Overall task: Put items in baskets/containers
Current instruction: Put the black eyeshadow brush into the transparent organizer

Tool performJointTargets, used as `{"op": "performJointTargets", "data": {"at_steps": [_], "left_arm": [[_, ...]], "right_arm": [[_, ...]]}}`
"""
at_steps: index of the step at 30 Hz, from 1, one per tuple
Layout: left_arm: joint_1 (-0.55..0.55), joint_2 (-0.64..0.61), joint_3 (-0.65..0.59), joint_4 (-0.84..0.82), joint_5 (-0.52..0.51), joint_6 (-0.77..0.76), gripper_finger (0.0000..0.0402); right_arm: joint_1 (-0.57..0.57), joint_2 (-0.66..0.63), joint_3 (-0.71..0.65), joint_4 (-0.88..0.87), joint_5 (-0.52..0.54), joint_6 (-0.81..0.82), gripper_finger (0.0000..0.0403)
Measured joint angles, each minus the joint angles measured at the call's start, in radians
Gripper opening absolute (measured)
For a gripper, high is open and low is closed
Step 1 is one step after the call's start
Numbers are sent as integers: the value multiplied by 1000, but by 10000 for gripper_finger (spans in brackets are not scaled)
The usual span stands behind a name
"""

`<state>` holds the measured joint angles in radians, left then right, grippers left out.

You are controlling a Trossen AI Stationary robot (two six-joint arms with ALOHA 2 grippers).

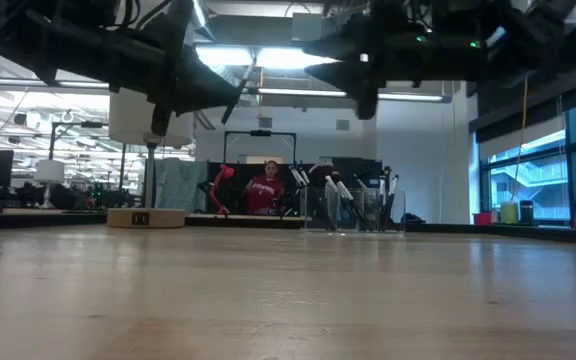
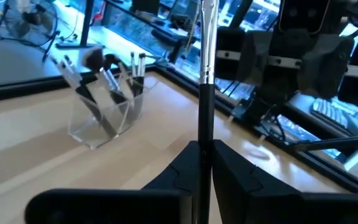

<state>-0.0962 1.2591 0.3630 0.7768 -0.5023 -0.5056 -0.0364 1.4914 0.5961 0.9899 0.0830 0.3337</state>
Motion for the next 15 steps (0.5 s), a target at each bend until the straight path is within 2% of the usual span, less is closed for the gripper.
{"op": "performJointTargets", "data": {"at_steps": [9, 15], "left_arm": [[0, 0, 0, 19, 45, 13, 30], [-1, 0, 0, 13, 57, 21, 31]], "right_arm": [[-10, 205, 216, -65, -49, -31, 146], [-14, 321, 295, 20, -66, -27, 162]]}}
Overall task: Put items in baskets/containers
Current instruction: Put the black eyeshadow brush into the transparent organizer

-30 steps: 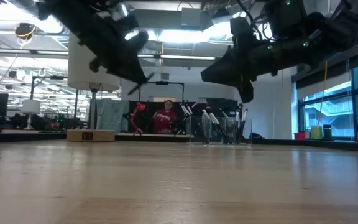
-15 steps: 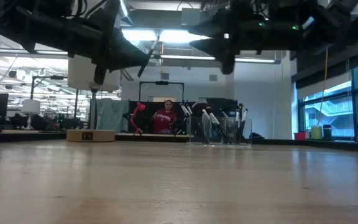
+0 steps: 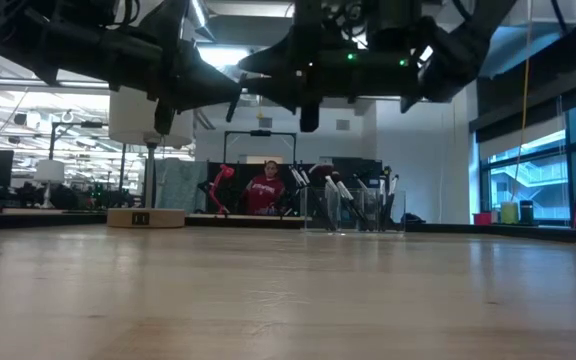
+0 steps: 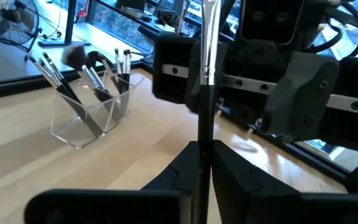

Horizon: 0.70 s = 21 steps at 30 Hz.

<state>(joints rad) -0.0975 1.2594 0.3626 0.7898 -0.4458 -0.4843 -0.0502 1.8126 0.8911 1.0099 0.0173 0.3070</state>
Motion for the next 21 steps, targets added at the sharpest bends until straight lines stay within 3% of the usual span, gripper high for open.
{"op": "performJointTargets", "data": {"at_steps": [8, 17, 21], "left_arm": [[0, 0, 0, -8, 6, 0, 32], [0, 0, 0, -28, 91, 60, 31], [0, 1, 0, -56, 109, 61, 32]], "right_arm": [[0, 15, 4, 33, -3, 3, 174], [-24, 14, 4, 20, -3, 38, 173], [-23, 14, 4, 6, -3, 43, 153]]}}
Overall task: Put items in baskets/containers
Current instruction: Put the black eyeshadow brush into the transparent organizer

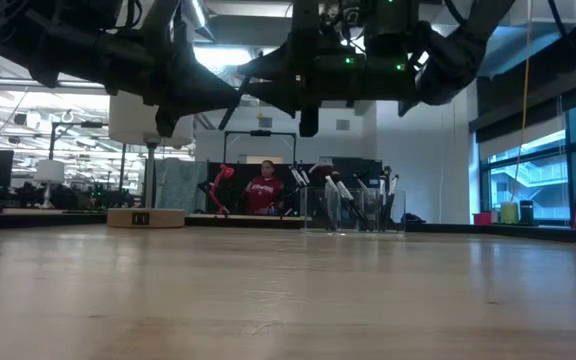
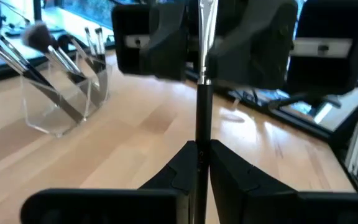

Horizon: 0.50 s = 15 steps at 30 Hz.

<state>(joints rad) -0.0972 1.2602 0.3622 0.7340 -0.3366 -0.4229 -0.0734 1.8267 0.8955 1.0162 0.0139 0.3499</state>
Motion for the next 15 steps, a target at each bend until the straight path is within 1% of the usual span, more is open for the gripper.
{"op": "performJointTargets", "data": {"at_steps": [3, 9, 13, 15], "left_arm": [[0, 0, 0, -30, 4, 0, 32], [1, 0, 0, -42, -7, -8, 38], [0, 1, 0, -40, -33, -20, 47], [0, 0, 0, -31, -57, -24, 56]], "right_arm": [[0, 0, 0, 1, 0, -6, 119], [1, -2, 0, -7, -6, 5, 28], [0, -2, 0, -11, 0, -15, 25], [0, -2, 0, -22, 2, -18, 33]]}}
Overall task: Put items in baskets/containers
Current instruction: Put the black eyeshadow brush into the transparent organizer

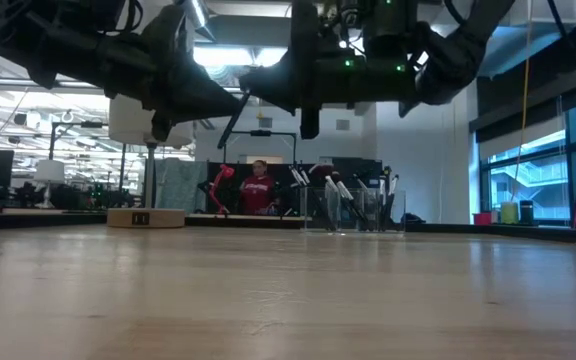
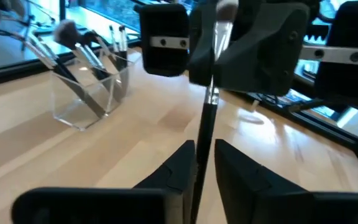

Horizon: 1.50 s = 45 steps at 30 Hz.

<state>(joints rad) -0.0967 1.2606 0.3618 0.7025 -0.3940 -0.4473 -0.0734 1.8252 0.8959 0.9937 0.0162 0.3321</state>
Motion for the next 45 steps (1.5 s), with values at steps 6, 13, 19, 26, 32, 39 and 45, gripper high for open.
{"op": "performJointTargets", "data": {"at_steps": [6, 13, 19, 26, 32, 39, 45], "left_arm": [[0, 0, 0, -16, -34, 13, 98], [1, 0, 0, -163, -95, 12, 146], [1, 0, 0, -220, -111, -10, 161], [1, 0, 0, -220, -112, -13, 160], [1, 0, 0, -208, -112, -14, 162], [2, 0, 0, -207, -151, -12, 161], [19, 0, 0, -206, -192, -23, 164]], "right_arm": [[-22, -11, 29, -136, -1, -41, 33], [-99, -130, 148, -661, 81, -202, 37], [-145, -272, 220, -1046, 288, -310, 39], [-221, -468, 128, -1116, 424, -315, 39], [-335, -529, -75, -938, 437, -257, 38], [-416, -528, -207, -851, 409, -186, 45], [-453, -528, -214, -857, 318, -122, 95]]}}
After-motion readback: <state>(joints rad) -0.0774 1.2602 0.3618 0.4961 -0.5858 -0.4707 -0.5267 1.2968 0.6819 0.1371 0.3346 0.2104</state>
